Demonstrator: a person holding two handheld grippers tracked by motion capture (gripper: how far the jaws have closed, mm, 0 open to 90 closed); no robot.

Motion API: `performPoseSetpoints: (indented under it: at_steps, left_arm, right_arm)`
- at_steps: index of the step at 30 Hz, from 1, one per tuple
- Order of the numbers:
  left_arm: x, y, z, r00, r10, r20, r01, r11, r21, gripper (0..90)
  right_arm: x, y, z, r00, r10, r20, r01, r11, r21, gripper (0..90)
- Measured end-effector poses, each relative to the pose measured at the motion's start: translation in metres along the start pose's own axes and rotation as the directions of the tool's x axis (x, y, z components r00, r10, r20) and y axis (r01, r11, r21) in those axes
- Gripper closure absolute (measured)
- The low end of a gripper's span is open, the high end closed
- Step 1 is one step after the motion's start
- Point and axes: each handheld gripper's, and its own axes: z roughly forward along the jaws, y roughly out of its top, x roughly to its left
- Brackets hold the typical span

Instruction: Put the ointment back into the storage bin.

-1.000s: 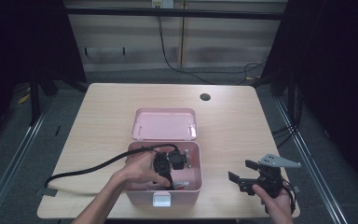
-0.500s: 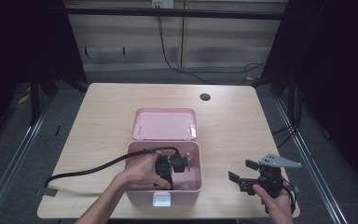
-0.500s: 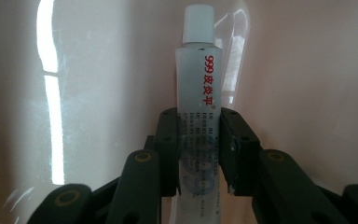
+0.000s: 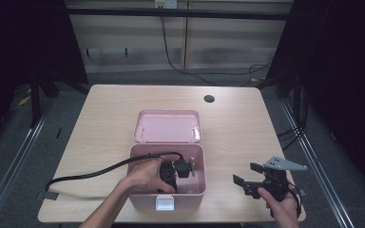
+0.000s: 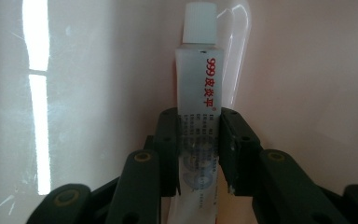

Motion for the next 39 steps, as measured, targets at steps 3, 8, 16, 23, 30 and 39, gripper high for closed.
performPoseSetpoints:
  at_steps: [3,8,16,23,30,39]
  left_arm:
    - [0.000,0.000,0.001,1.0000,-0.009,-0.001,0.009,1.0000,0.000,70.1]
    - [0.000,0.000,0.000,1.0000,-0.005,-0.004,0.005,1.0000,0.003,69.3]
    - [0.001,0.000,-0.004,0.9990,-0.025,-0.037,0.026,0.9996,0.007,61.3]
    - [-0.002,-0.003,-0.015,0.9972,-0.029,-0.069,0.030,0.9995,0.013,55.0]
    - [-0.004,-0.011,-0.033,0.9937,-0.044,-0.103,0.039,0.9983,-0.043,49.3]
    - [-0.005,-0.029,-0.055,0.9909,-0.055,-0.123,0.040,0.9916,-0.123,48.2]
  right_arm:
    - [0.000,0.000,0.000,1.0000,0.000,0.000,0.000,1.000,-0.001,13.2]
    - [0.000,0.000,0.000,1.0000,0.000,0.001,0.000,1.000,-0.001,13.2]
    - [0.000,0.000,0.000,1.0000,0.000,0.001,0.000,1.000,0.000,13.3]
    - [0.000,0.000,0.000,1.0000,-0.002,0.002,0.002,1.000,-0.001,13.3]
    - [0.000,0.000,0.000,1.0000,0.001,0.003,-0.001,1.000,0.000,13.3]
    - [0.000,0.000,0.001,1.0000,0.004,0.003,-0.004,1.000,0.002,13.3]
